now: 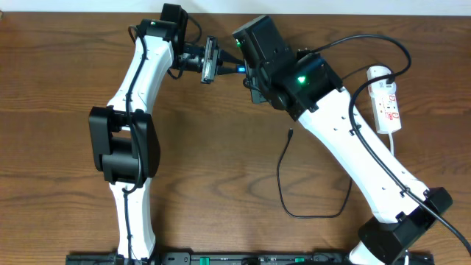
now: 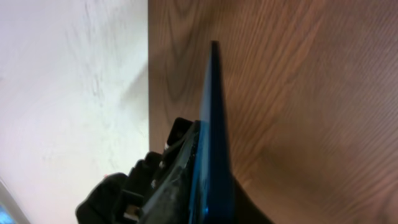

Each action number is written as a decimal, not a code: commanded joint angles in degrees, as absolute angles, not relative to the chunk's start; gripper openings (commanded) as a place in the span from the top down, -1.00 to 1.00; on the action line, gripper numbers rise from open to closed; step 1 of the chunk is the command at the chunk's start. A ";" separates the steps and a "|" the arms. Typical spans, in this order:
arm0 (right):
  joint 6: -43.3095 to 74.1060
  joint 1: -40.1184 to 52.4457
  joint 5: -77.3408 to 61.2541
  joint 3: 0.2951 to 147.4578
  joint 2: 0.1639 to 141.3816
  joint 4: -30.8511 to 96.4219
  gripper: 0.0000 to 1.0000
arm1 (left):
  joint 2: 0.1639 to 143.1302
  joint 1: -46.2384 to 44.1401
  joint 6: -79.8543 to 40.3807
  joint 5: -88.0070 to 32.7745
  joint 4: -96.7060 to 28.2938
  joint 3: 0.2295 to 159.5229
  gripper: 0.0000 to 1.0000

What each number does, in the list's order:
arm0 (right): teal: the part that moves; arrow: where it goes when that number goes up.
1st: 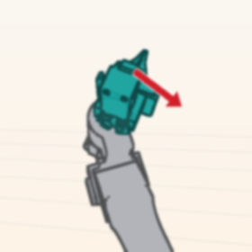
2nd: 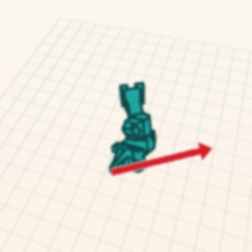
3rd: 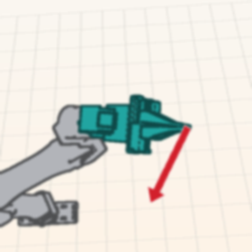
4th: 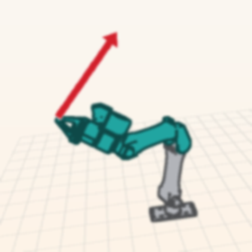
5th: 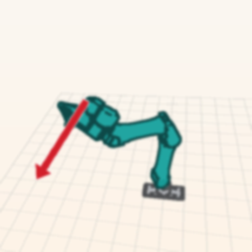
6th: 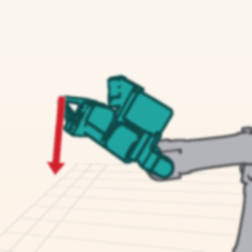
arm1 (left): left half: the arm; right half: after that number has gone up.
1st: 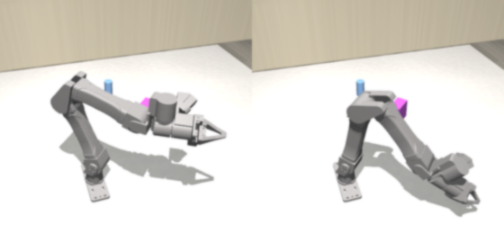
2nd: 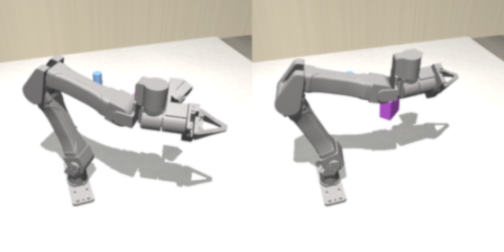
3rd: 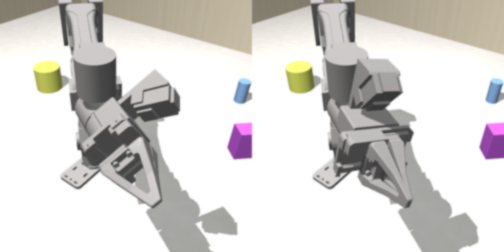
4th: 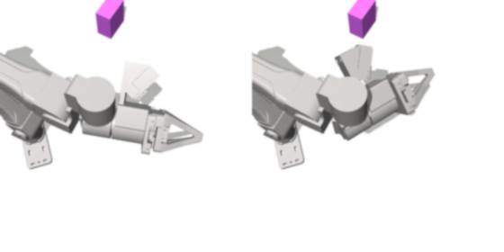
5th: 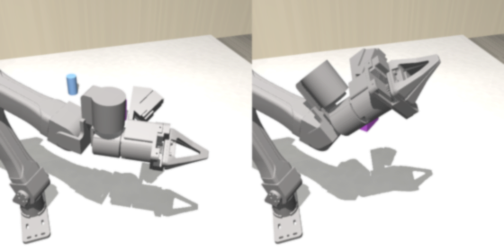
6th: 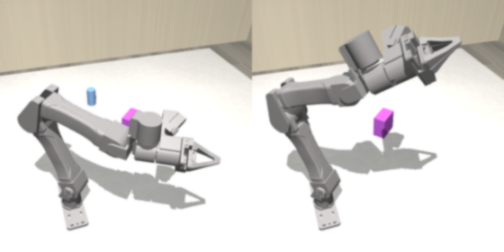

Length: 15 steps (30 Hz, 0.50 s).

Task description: Plug charger to phone and switch on socket

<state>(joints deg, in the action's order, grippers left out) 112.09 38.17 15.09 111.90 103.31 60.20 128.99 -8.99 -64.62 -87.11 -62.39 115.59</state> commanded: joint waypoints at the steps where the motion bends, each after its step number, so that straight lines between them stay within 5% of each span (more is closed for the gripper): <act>1: 109.27 39.11 12.49 112.68 102.56 60.20 0.65 | 127.28 -8.95 -66.76 -88.07 -62.63 115.50 0.85; 8: 108.09 38.98 12.62 112.68 102.56 60.18 0.52 | 127.28 -8.97 -66.74 -88.05 -62.61 115.50 0.86; 15: 103.70 38.79 15.99 112.71 102.56 60.25 0.03 | 127.28 -8.95 -66.46 -87.53 -62.54 115.50 0.85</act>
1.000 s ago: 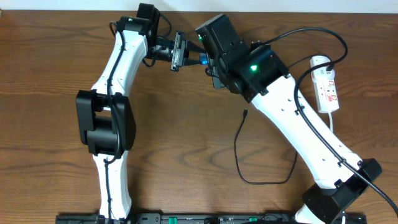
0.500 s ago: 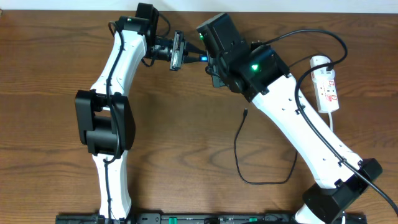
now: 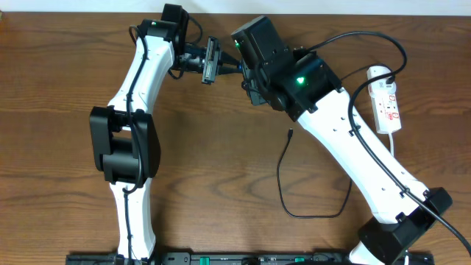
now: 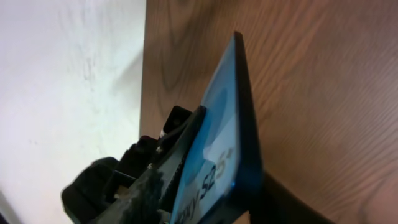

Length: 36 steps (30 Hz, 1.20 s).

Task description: Plug charger to phone and switch on socket

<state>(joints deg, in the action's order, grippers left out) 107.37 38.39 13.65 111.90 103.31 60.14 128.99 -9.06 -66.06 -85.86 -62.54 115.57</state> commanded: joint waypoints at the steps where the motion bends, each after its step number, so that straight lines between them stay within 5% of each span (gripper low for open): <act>1: 102.56 38.63 16.23 112.71 102.56 60.25 -0.01 | 127.28 -8.95 -66.17 -87.24 -62.37 115.50 0.86; 7: 92.82 35.46 16.36 112.71 102.17 62.26 -0.56 | 127.28 -8.88 -64.47 -82.26 -61.12 115.50 0.85; 10: 84.84 31.99 14.24 112.71 101.21 64.12 -0.99 | 127.28 -8.49 -62.37 -77.19 -59.64 115.50 0.86; 17: 58.39 22.81 1.06 112.71 100.38 65.10 -0.98 | 127.28 -7.66 -54.00 -69.89 -59.40 115.50 0.86; 22: 40.77 17.80 3.57 112.68 100.44 72.14 -0.99 | 127.28 -7.68 -43.92 -64.82 -59.44 115.50 0.86; 30: 38.50 17.26 7.16 105.21 100.44 79.85 -0.99 | 127.28 -7.86 -26.92 -60.73 -60.69 115.50 0.86; 36: 38.92 17.89 4.01 89.86 100.44 70.39 -0.98 | 127.28 -7.84 -19.05 -57.93 -64.75 115.50 0.85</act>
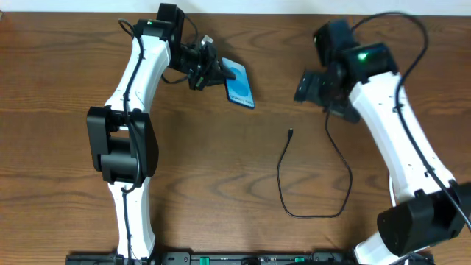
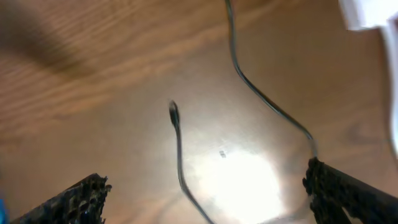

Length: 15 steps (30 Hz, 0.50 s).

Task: Plug charger to phone and switch on socket
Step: 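Move the right gripper over the black USB-C cable plug on the table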

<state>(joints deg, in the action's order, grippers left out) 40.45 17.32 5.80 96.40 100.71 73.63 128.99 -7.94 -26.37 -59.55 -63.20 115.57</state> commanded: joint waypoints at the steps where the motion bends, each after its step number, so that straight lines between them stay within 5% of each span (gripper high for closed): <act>1: 38.92 17.87 2.81 87.35 100.44 68.10 -0.99 | 127.28 -7.84 -19.07 -56.18 -65.60 115.50 0.85; 5: 38.87 17.89 -3.97 78.24 100.44 59.09 -0.88 | 127.28 -7.84 -19.07 -50.39 -68.86 115.50 0.86; 9: 38.92 18.22 -8.71 71.59 100.44 51.70 -0.49 | 127.28 -7.84 -19.07 -49.60 -69.60 115.50 0.86; 15: 41.41 18.85 -8.97 64.34 100.44 43.62 -0.17 | 127.28 -7.84 -19.07 -49.36 -69.60 115.50 0.86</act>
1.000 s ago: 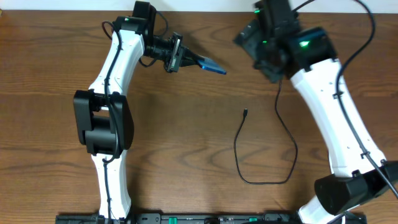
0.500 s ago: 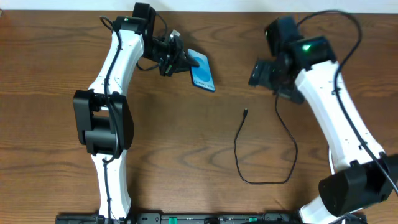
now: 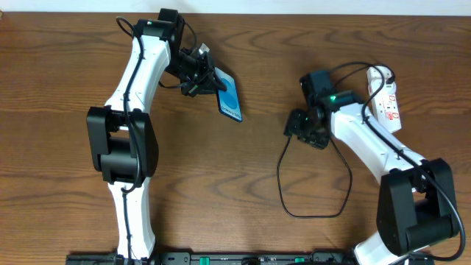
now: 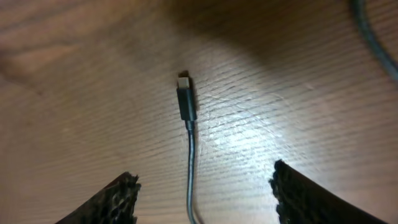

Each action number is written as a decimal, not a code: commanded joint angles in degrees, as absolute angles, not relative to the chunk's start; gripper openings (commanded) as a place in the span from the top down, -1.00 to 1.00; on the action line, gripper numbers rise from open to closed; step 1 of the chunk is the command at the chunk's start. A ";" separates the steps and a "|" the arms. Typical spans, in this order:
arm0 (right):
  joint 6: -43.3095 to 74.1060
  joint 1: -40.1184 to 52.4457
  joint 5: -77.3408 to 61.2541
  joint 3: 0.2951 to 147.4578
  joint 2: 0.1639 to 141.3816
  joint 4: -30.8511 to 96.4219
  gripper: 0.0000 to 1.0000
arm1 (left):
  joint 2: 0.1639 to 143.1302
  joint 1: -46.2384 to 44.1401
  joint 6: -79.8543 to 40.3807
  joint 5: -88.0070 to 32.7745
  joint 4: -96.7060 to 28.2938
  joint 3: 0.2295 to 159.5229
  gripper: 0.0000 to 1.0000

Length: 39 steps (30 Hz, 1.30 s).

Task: Plug charger to phone and switch on socket
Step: 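Move the right gripper over the black USB-C cable plug on the table, then lower the right gripper and close it on the cable plug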

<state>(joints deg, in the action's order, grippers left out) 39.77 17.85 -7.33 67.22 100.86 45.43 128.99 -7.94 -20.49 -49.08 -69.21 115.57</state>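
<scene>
The blue phone point(image 3: 229, 99) hangs tilted over the back of the table, with my left gripper point(image 3: 208, 78) shut on its upper end. The black charger cable point(image 3: 316, 213) loops on the wood. Its plug end point(image 4: 185, 99) lies flat and points away from my right wrist. My right gripper point(image 4: 205, 199) is open just above it, one finger point(image 4: 118, 199) on each side of the cable, touching neither. In the overhead view that gripper point(image 3: 296, 129) sits right over the plug. The white socket strip point(image 3: 386, 99) lies at the right.
The cable from the socket strip runs over my right arm point(image 3: 368, 140). The table's back edge point(image 3: 294, 13) is close behind the left gripper. Bare wood point(image 3: 221, 177) lies between the two arms.
My right gripper has moved down and to the left, from over the open wood by the socket strip to just above the cable's plug. The phone in the left gripper has shifted slightly lower.
At first both grippers met at the phone near the table's back, its edge filling the right wrist view. The phone then tilted there. Later the right arm was off to the right, open, with the phone in the left gripper alone. Now it straddles the plug.
</scene>
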 commanded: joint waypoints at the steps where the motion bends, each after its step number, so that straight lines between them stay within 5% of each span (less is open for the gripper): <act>1: 41.87 18.85 -8.99 63.53 100.44 42.52 -0.11 | 127.28 -7.84 -19.07 -49.39 -69.60 115.50 0.86; 7: 42.17 18.85 -8.93 60.95 100.44 37.41 0.10 | 127.28 -7.84 -19.07 -49.39 -69.60 115.50 0.86; 39: 45.39 21.06 -0.99 60.18 104.81 32.08 0.19 | 127.28 -7.84 -19.07 -49.39 -69.82 115.50 0.86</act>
<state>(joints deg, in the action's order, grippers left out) 44.58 20.97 -2.68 60.51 103.22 32.10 128.99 -7.94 -20.47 -48.05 -69.45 115.57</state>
